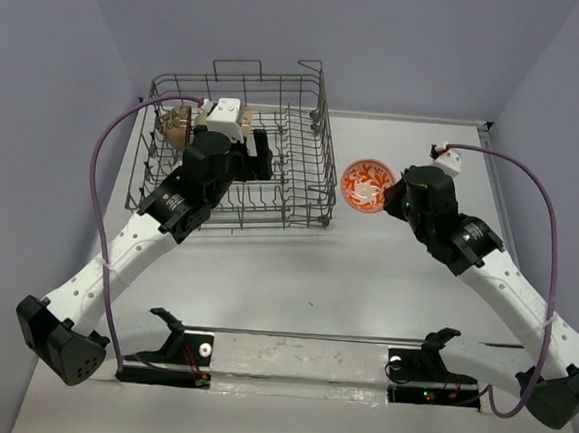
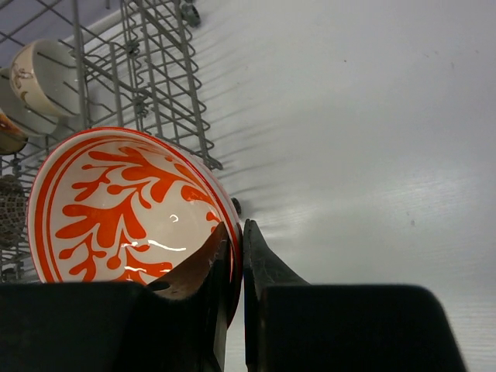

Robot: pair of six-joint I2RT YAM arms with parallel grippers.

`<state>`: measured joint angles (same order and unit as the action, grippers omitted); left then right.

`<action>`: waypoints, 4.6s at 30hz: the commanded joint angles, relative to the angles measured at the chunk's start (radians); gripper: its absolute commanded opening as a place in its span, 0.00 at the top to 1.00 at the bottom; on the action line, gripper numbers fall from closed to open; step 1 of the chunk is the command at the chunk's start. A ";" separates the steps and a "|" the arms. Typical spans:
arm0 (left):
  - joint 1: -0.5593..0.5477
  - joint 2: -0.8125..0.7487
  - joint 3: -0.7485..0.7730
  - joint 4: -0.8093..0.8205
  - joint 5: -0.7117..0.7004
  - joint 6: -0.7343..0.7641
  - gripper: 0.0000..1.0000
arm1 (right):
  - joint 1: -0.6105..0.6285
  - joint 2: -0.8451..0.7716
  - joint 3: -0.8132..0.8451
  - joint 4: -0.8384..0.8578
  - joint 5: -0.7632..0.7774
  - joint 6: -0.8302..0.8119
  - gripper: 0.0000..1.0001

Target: Load the bowls into the dish rack

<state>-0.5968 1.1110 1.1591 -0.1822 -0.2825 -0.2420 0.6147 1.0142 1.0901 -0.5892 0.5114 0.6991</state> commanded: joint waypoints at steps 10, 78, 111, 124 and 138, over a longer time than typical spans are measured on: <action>-0.005 0.010 0.113 -0.005 0.106 -0.052 0.01 | 0.043 0.351 0.460 0.141 -0.051 -0.179 0.99; 0.011 0.130 0.108 -0.019 -0.049 -0.112 1.00 | 0.237 0.598 0.746 0.111 0.133 -0.280 0.57; 0.120 0.297 0.329 -0.134 -0.316 -0.034 1.00 | 0.206 0.675 0.496 0.098 0.257 -0.257 0.99; 0.118 0.343 0.361 -0.194 -0.455 0.017 1.00 | 0.241 0.597 0.433 0.098 0.145 -0.219 0.99; 0.097 0.385 0.395 -0.315 -0.707 0.063 1.00 | 0.338 0.557 0.398 0.080 0.136 -0.176 0.99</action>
<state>-0.4847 1.5070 1.4849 -0.4976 -0.8276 -0.1909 0.8879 1.6066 1.4975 -0.4736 0.7158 0.4923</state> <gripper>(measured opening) 0.206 0.098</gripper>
